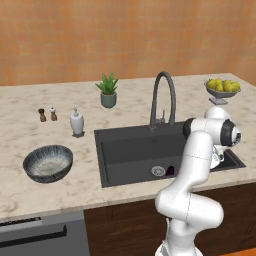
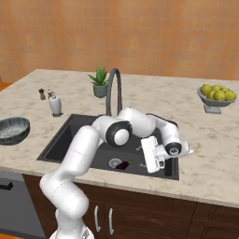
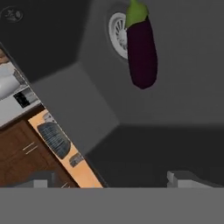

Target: Pick the eggplant from the sink and place it in the bowl. Then pick the bowl and place it in the microwave. Then close the microwave door and press the start button.

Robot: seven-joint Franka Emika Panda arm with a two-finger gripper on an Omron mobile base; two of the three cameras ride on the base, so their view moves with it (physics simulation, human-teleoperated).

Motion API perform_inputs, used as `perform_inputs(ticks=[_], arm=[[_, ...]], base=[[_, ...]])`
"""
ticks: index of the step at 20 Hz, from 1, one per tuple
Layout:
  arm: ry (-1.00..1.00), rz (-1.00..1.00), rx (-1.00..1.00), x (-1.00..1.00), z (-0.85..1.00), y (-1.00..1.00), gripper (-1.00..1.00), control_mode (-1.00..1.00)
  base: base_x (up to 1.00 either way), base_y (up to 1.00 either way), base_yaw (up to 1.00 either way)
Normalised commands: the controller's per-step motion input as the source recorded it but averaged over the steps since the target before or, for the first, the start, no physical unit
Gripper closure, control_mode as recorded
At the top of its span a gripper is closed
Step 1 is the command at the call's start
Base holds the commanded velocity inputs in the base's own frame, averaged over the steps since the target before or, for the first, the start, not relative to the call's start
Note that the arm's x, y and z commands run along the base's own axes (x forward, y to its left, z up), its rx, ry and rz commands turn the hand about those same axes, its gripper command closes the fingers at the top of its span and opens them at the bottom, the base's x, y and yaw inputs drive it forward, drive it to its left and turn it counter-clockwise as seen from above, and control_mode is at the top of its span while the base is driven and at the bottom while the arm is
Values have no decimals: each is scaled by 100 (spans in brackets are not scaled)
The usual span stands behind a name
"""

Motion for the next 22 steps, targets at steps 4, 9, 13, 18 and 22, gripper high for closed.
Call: perform_inputs(ticks=[4,9,13,18,22], arm=[[1,0,-11,8,-54,29,-100,-100],[8,-4,-5,49,-44,24,-100,-100],[9,-3,0,56,-8,29,-100,-100],[8,0,0,31,-63,2,-100,-100],[1,0,0,26,-59,6,-100,-100]], base=[[0,0,0],[0,0,0],[0,0,0],[0,0,0],[0,0,0]])
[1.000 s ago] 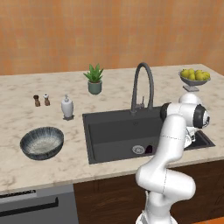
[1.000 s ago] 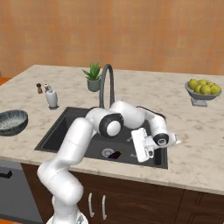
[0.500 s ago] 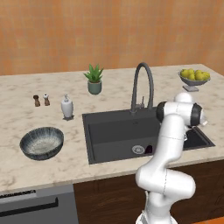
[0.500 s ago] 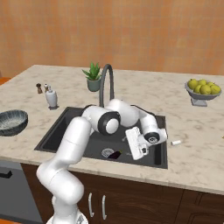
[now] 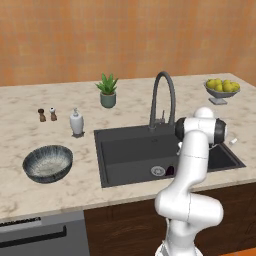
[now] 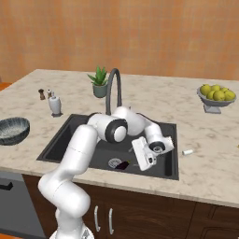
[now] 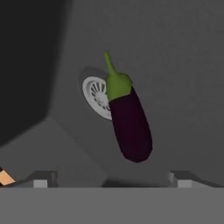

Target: Pick the eggplant from the sink and place it in the bowl. Then pick the bowl and place it in the microwave. Then close the microwave door and press the start button.

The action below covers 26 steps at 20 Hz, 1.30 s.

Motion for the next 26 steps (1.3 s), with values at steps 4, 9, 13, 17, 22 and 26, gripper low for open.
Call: perform_inputs(ticks=[4,9,13,17,22,26], arm=[[3,0,0,23,-41,22,-100,-100],[4,0,5,9,-39,21,-100,-100],[3,0,5,32,-36,4,-100,-100],[0,0,2,33,-24,0,-100,-100],[0,0,0,30,-25,5,-100,-100],[0,1,0,7,-54,20,-100,-100]], base=[[0,0,0],[0,0,0],[0,0,0],[0,0,0],[0,0,0],[0,0,0]])
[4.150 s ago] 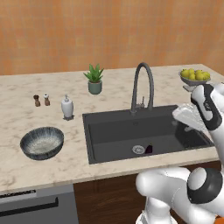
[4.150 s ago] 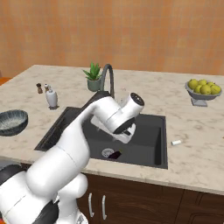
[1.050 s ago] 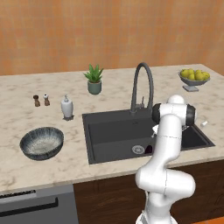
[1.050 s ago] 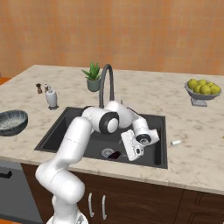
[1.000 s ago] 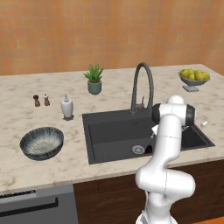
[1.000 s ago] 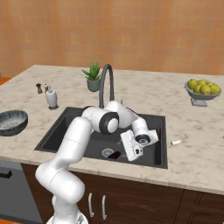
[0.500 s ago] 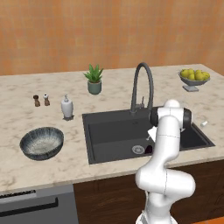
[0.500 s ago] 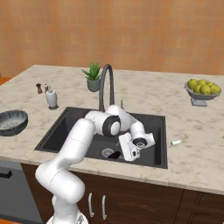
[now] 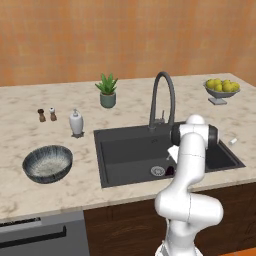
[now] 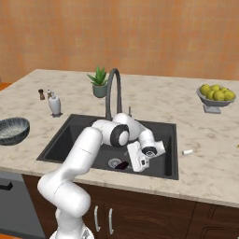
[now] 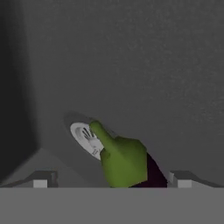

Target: Pick the eggplant from the sink and place it in the bowl. Then pick the bowl and place it in the microwave. Then close the microwave door and press the start button.

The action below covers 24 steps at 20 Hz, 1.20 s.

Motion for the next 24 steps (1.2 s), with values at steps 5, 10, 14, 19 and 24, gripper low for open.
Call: perform_inputs(ticks=[5,10,14,19,24], arm=[[0,13,-1,-14,-68,29,-100,-100],[0,15,0,-28,-53,22,-100,-100],[0,13,0,-25,-51,14,-100,-100],[0,9,0,-21,-47,6,100,-100],[0,1,1,0,-2,0,100,-100]], base=[[0,0,0],[0,0,0],[0,0,0],[0,0,0],[0,0,0]])
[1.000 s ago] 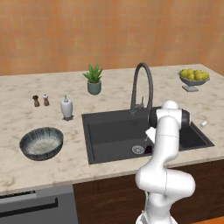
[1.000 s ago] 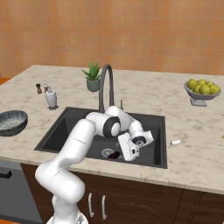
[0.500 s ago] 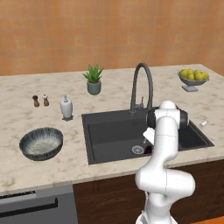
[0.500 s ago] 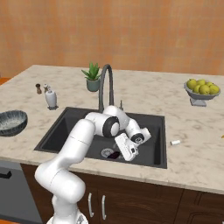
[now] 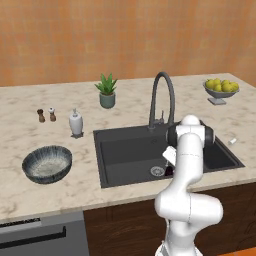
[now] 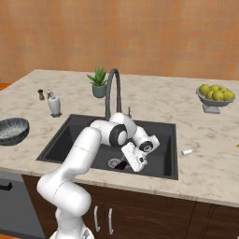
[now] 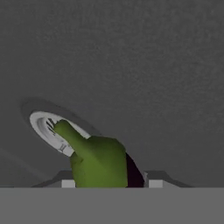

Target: Pick the eggplant from the sink and place it in the bowl. Then pick the bowl and place it in the microwave. Then close the microwave door and press the start button.

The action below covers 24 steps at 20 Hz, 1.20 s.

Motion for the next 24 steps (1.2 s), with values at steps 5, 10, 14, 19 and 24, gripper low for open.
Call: perform_inputs(ticks=[5,10,14,19,24], arm=[[0,0,0,-12,0,-15,100,-100],[-4,0,1,-16,58,-51,100,-100],[-8,0,0,0,84,-43,100,-100],[-16,1,0,-6,81,-20,100,-100],[-25,8,-1,-52,75,-3,100,-100]], base=[[0,0,0],[0,0,0],[0,0,0],[0,0,0],[0,0,0]])
